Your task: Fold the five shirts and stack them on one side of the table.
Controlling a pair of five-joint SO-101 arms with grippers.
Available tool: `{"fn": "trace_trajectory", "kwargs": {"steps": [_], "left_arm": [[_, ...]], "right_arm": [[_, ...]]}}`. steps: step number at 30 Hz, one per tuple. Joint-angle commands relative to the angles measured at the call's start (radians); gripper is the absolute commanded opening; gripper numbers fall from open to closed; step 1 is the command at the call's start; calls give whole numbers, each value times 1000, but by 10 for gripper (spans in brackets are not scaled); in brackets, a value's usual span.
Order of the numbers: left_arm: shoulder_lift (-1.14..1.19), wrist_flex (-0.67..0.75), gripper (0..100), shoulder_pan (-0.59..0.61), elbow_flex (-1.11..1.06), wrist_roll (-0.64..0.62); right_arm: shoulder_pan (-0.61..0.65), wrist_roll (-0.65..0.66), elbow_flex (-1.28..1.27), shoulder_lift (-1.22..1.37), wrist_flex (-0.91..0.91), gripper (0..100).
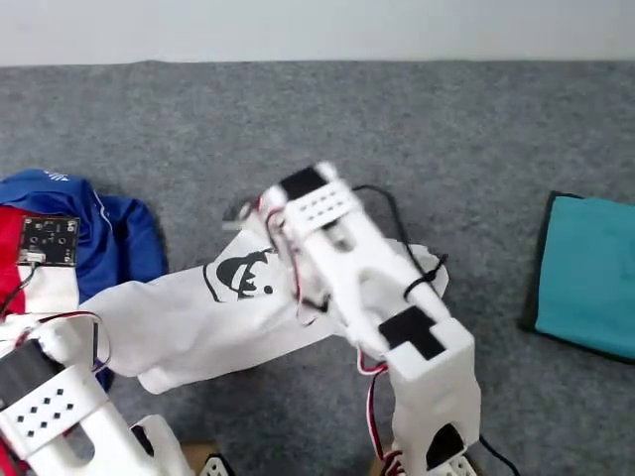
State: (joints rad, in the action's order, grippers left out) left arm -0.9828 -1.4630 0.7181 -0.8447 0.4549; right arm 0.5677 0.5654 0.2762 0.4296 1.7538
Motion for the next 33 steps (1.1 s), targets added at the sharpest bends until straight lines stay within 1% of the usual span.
{"fn": "trace_trajectory", "kwargs": {"steps": [1,3,7,15,20,23,25,30,33], "left_arm": [[-9,15,5,-2,71,-6],[-9,15,5,-3,90,-6],[-5,15,5,-3,88,-6],[-3,17,5,-3,71,-6],[-9,17,5,-3,30,-5],[-9,17,5,-3,24,-5],[-9,21,5,-3,24,-5],[-9,21,5,-3,24,-5],[-9,21,5,-3,24,-5]], "right_arm": [[-71,17,74,-124,44,11],[-76,34,61,-163,45,12],[-59,34,-6,-170,38,52],[-19,-2,-17,51,-71,62],[-12,-40,92,114,-19,65],[-12,-51,147,130,30,112],[-15,-52,164,134,36,126],[-16,-51,167,131,41,125],[-15,-48,167,128,42,99]]}}
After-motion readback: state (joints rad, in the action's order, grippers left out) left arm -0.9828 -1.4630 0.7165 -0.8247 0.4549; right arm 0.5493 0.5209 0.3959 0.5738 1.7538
